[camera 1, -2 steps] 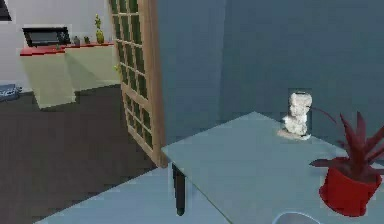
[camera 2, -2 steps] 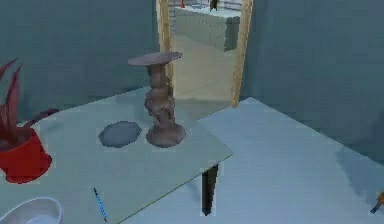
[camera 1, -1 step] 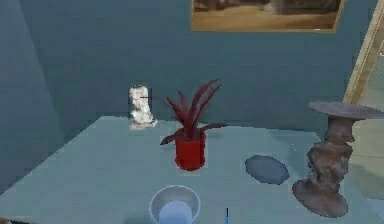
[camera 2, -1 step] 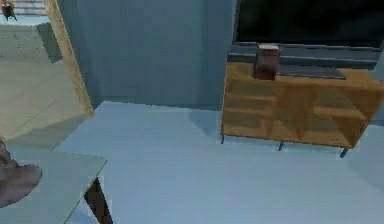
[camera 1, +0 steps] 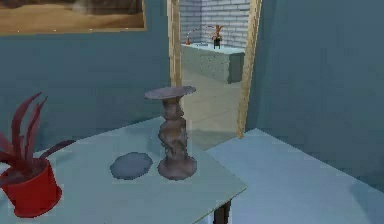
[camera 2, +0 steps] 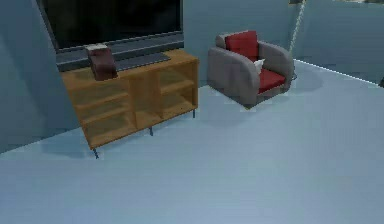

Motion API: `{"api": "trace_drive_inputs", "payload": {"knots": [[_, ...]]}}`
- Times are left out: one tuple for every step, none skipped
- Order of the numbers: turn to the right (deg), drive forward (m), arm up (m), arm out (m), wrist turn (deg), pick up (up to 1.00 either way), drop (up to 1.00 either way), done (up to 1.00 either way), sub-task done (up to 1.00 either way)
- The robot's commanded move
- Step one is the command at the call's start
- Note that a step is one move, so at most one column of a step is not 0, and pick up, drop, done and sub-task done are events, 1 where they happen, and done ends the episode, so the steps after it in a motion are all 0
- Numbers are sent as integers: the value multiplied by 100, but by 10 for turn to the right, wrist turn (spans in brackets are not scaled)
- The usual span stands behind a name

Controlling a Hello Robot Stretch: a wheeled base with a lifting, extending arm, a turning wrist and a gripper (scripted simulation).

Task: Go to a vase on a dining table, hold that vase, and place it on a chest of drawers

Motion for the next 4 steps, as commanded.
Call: {"api": "trace_drive_inputs", "payload": {"knots": [[240, 0, 0, 0, 0, 0, 0, 0, 0], [0, 25, 0, 0, 0, 0, 0, 0, 0], [-450, 0, 0, 0, 0, 0, 0, 0, 0], [-450, 0, 0, 0, 0, 0, 0, 0, 0]]}}
